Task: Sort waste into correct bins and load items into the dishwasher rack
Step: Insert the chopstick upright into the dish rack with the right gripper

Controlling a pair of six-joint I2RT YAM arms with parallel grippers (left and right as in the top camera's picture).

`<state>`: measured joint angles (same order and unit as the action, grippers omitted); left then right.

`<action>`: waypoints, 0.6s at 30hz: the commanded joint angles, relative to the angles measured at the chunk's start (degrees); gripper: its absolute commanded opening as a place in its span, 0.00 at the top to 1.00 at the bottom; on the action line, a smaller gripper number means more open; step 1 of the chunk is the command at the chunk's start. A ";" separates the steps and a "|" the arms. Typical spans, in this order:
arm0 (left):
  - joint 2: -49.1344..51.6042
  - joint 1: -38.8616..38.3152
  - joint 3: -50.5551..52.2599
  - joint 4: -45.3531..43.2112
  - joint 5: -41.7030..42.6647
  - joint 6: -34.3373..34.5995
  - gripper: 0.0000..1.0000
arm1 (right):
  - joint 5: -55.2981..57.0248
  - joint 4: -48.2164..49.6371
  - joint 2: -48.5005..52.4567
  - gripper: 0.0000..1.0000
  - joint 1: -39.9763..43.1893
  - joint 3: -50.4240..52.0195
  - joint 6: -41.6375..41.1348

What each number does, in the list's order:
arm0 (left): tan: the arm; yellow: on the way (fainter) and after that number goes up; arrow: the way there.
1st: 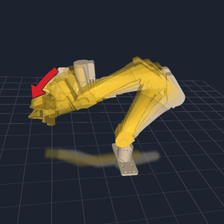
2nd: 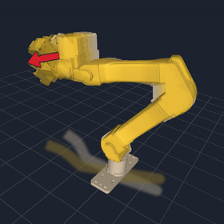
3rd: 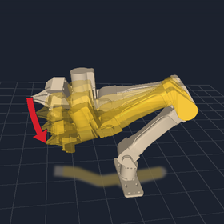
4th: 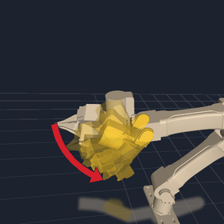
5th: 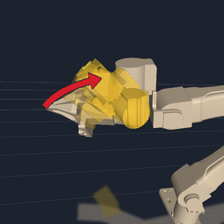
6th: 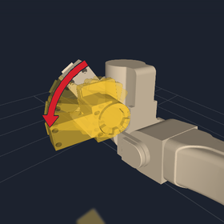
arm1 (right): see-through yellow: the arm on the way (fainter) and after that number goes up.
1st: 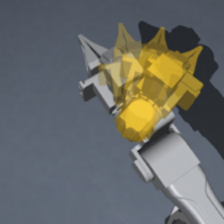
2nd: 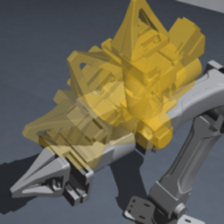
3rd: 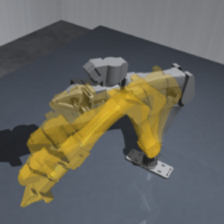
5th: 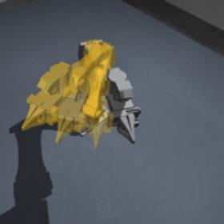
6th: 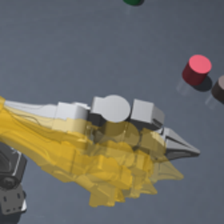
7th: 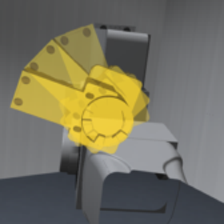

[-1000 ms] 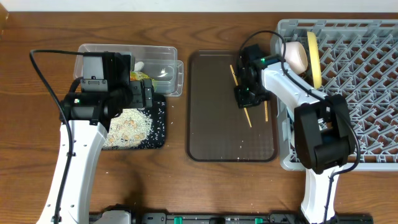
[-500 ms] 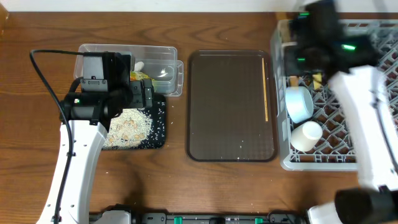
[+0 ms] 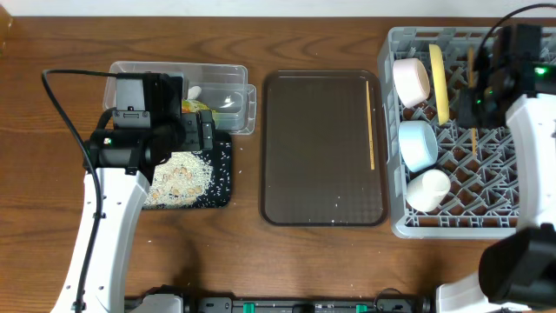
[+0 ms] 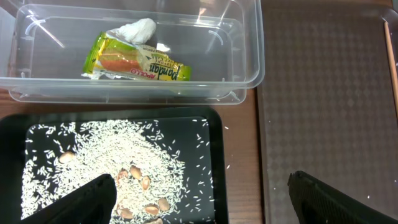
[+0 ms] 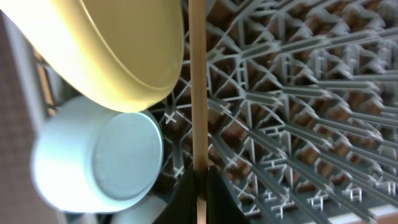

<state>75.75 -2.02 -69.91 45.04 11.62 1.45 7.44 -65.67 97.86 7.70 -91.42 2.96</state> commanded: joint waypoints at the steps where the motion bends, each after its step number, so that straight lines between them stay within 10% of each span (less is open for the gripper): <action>1: 0.13 0.24 -1.25 0.15 -0.37 -0.31 0.09 | 1.86 1.18 1.46 0.99 0.15 2.51 6.19; 4: 0.13 0.24 -1.25 0.15 -0.37 -0.31 0.09 | 5.27 0.90 3.06 0.99 0.22 3.08 6.10; 9: 0.13 0.24 -1.25 0.15 -0.35 -0.31 0.09 | 5.14 1.16 3.28 0.64 0.20 2.62 5.42; 18: 0.13 0.24 -1.25 0.15 -0.35 -0.31 0.09 | -6.78 -5.40 3.23 0.62 -4.59 -12.02 5.22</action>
<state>75.75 -2.02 -69.91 45.06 11.62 1.45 6.87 -70.46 101.54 5.72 -98.04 8.01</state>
